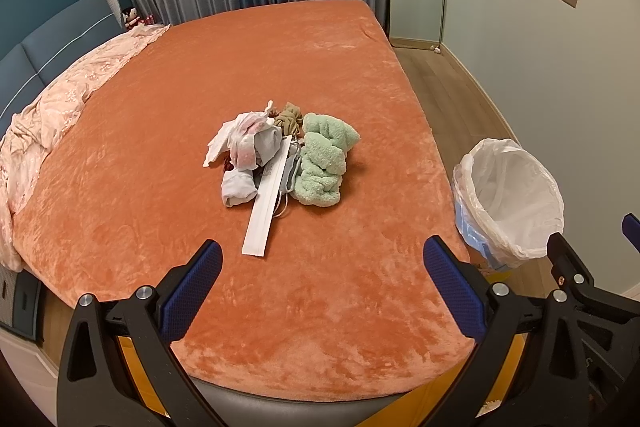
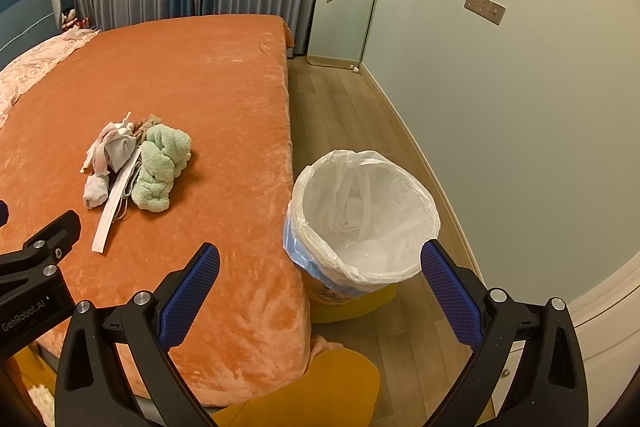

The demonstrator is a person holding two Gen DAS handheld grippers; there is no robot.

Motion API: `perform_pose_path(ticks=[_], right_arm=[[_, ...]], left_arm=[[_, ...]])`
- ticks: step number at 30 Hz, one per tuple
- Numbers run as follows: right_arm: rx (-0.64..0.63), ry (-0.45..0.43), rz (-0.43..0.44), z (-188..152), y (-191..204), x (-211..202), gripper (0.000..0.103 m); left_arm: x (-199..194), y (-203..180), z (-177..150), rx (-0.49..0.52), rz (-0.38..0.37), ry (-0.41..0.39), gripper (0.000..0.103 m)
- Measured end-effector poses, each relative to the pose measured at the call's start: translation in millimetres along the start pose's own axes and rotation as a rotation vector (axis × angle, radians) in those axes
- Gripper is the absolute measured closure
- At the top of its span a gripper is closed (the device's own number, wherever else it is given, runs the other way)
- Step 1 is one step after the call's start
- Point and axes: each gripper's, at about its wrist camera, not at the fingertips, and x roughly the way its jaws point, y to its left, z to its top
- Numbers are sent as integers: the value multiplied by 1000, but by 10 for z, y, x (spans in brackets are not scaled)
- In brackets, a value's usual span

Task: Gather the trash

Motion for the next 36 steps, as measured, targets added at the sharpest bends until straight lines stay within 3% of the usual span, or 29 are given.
perform_pose_path(ticks=[36], right_arm=[[16, -20, -4, 36, 68, 3, 7]], left_arm=[[82, 149, -90, -22, -16, 4, 7]])
